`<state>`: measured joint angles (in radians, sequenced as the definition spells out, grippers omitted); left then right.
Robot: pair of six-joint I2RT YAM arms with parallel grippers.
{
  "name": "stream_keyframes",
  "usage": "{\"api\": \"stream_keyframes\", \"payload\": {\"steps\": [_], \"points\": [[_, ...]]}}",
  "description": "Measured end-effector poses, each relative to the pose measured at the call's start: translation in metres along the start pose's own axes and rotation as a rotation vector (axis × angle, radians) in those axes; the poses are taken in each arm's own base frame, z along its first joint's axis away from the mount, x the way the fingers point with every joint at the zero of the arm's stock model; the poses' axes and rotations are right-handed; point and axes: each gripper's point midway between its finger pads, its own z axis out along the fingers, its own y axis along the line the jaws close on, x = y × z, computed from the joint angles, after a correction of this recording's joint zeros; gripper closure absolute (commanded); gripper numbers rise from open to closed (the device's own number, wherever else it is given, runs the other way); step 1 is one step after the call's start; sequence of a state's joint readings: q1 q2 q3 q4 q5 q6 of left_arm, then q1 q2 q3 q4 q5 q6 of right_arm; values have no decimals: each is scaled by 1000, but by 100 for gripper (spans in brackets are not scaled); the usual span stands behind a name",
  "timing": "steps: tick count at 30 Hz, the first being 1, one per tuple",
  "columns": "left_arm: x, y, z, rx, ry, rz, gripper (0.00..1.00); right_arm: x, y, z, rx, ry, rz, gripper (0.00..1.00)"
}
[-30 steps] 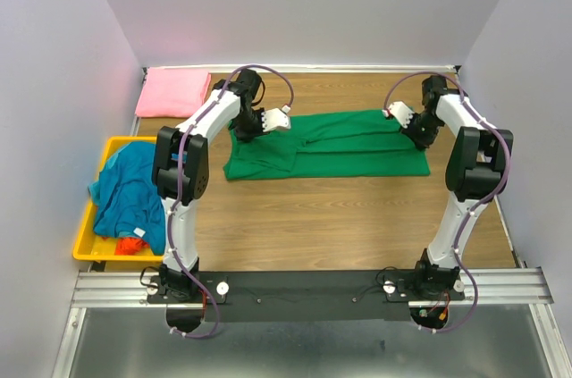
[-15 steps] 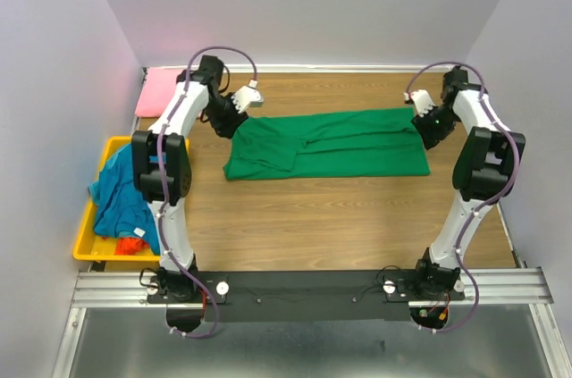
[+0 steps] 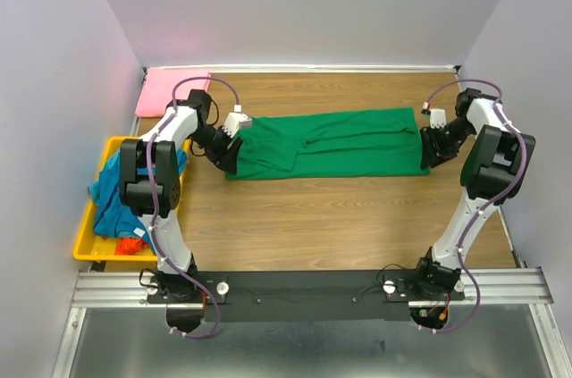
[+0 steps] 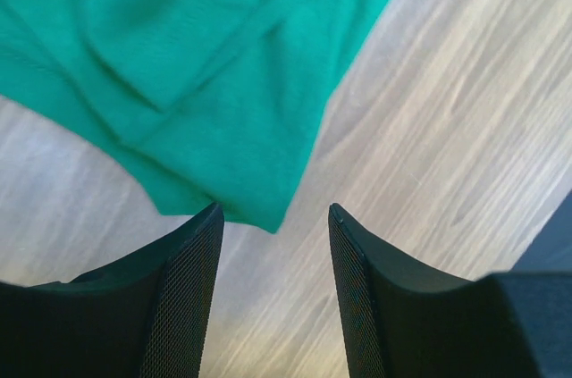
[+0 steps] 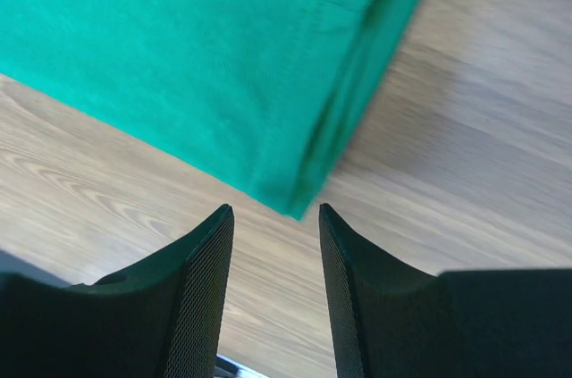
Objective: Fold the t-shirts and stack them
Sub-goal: Fold the tshirt
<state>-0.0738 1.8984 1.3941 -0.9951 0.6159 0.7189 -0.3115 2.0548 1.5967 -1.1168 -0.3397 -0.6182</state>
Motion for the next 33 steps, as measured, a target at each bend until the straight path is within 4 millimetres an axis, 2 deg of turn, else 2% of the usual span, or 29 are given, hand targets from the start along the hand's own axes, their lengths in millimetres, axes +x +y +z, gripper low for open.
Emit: {"api": "stream_keyframes", "payload": {"steps": [4,9,11,13,14,16,17,19,25,26,28,29,31,33], "points": [[-5,7,-1,-19,-32,-20,46,8,8,15,-50,29,57,48],[-4,9,3,-24,-40,-33,65,15,11,25,-65,48,103,50],[0,8,6,-22,-37,-45,73,15,10,26,-60,46,119,54],[3,9,9,-22,-32,-56,77,15,8,27,-49,44,133,61],[6,9,11,-22,-27,-62,84,15,8,28,-43,43,142,69],[9,12,13,-24,-21,-75,93,15,4,28,-27,43,152,78],[10,14,14,-27,-18,-83,100,16,2,29,-13,43,160,88],[14,18,16,-38,-8,-98,100,18,-1,30,8,45,173,100],[24,23,21,-58,16,-119,100,21,-2,29,47,34,167,99],[25,22,21,-56,18,-122,97,22,-2,29,53,32,162,99],[26,22,21,-57,18,-120,81,25,-2,29,61,33,157,99],[26,21,21,-57,18,-123,80,25,-2,28,64,33,156,99],[26,21,20,-57,18,-120,98,26,-2,28,66,33,153,99],[25,20,17,-60,16,-115,100,26,-2,28,67,35,149,99]]}}
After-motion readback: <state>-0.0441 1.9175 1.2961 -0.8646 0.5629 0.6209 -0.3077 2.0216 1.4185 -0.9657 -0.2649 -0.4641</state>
